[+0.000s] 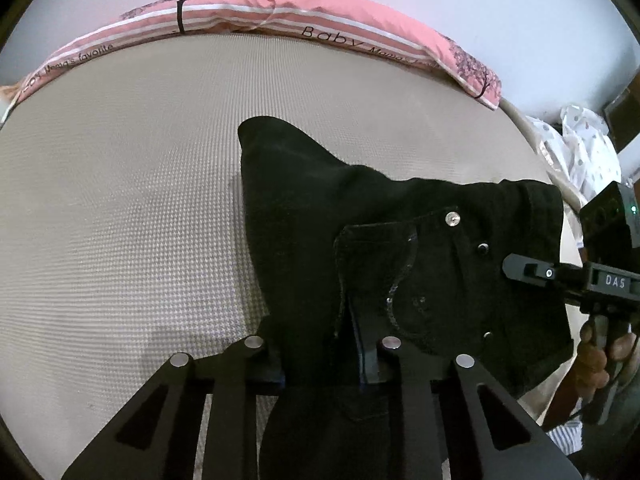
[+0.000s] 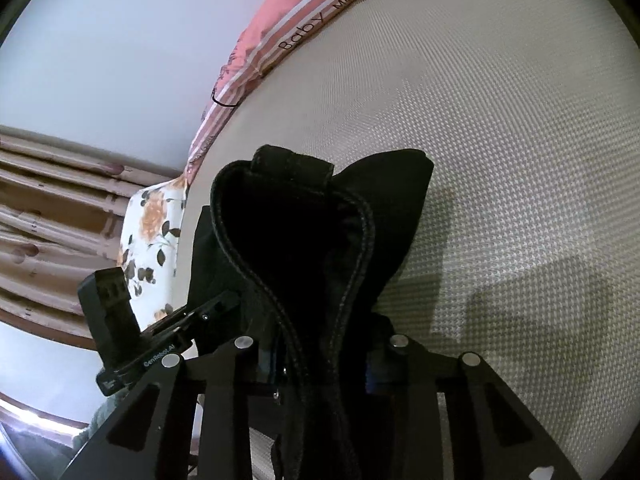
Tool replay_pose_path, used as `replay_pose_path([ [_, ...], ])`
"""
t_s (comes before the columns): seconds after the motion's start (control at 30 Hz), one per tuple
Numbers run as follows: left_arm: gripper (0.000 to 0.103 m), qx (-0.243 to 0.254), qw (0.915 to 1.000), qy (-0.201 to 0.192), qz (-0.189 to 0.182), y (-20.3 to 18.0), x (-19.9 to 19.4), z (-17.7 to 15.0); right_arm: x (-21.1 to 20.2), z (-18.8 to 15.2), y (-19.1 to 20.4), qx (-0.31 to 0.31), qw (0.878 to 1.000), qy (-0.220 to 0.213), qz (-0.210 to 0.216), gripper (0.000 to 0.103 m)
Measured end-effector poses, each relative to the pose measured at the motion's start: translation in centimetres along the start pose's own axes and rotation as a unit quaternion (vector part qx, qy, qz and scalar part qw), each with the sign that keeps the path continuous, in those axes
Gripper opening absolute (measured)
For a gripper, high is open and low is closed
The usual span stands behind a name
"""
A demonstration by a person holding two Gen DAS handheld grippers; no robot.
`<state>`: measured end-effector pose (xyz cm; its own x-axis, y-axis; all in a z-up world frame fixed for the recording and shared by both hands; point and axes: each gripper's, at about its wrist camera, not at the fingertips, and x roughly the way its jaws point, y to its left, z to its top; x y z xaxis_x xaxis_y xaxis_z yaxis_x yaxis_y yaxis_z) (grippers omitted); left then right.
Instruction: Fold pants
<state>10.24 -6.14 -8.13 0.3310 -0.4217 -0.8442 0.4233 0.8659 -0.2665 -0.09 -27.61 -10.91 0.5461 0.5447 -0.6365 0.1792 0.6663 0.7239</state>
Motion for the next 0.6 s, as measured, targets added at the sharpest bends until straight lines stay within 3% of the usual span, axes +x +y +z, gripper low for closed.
replay_pose_path([
  [0.3, 0.021, 0.006, 0.9997, -0.022, 0.009, -0.1, -2.4, 1.4, 0.8, 0.5, 2.5, -0.021, 1.000, -0.002, -0.001, 0.026],
  [0.6, 0.021, -0.004, 0.9988, -0.034, 0.036, 2.5, -3.3, 3.8, 3.7, 3.6, 4.8, -0.044, 0.999, 0.016, 0.005, 0.026],
])
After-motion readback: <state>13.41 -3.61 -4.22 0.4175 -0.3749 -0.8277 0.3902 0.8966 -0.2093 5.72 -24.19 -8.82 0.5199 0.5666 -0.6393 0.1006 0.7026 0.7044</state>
